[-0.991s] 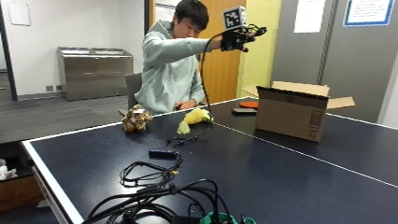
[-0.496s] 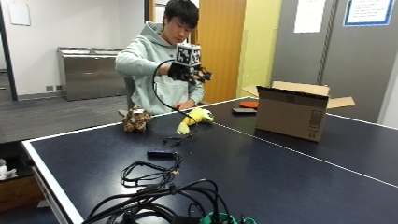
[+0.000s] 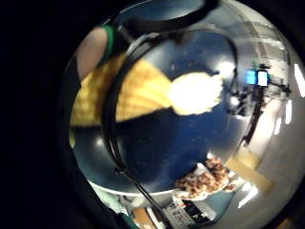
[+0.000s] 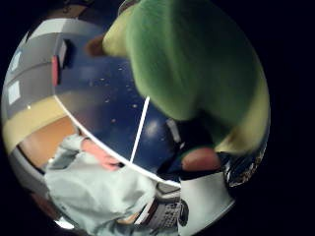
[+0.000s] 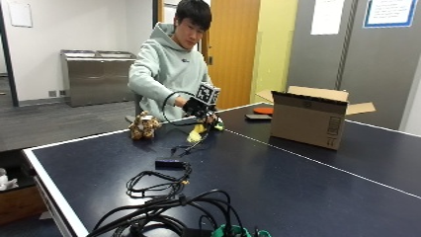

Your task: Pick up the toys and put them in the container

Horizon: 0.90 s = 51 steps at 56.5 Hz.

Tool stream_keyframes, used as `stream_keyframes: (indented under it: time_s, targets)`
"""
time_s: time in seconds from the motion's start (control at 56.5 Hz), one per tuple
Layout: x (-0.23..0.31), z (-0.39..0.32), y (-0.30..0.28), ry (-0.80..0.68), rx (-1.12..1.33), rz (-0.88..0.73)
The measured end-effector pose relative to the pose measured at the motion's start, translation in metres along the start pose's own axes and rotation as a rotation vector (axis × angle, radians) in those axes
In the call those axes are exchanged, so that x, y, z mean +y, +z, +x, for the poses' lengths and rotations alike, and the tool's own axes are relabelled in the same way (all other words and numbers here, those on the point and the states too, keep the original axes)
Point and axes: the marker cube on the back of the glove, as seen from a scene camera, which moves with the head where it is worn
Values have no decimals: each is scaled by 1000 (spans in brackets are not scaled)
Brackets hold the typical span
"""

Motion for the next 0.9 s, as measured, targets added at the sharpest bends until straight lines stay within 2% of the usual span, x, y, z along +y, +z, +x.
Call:
stream_keyframes:
  time_s: [0.018,0.035,0.089,0.124,0.266,0.354,0.443,0.531,0.69,0.832,0.903]
  targets:
    - [2,-1,1,-73,20,-9]
    - [0,-4,0,-82,3,-22]
    - [-18,-24,-7,178,-204,-83]
    - [-25,-37,-12,258,-305,-129]
    - [-20,-67,-28,121,-501,-345]
    - [-18,-76,-50,86,-563,-349]
    - [-19,-74,-81,58,-596,-274]
    - [-17,-42,-127,-2,-617,-112]
    - [-28,21,-212,112,-645,130]
    - [-67,-8,-286,69,-476,357]
    - [-95,-7,-322,115,-539,483]
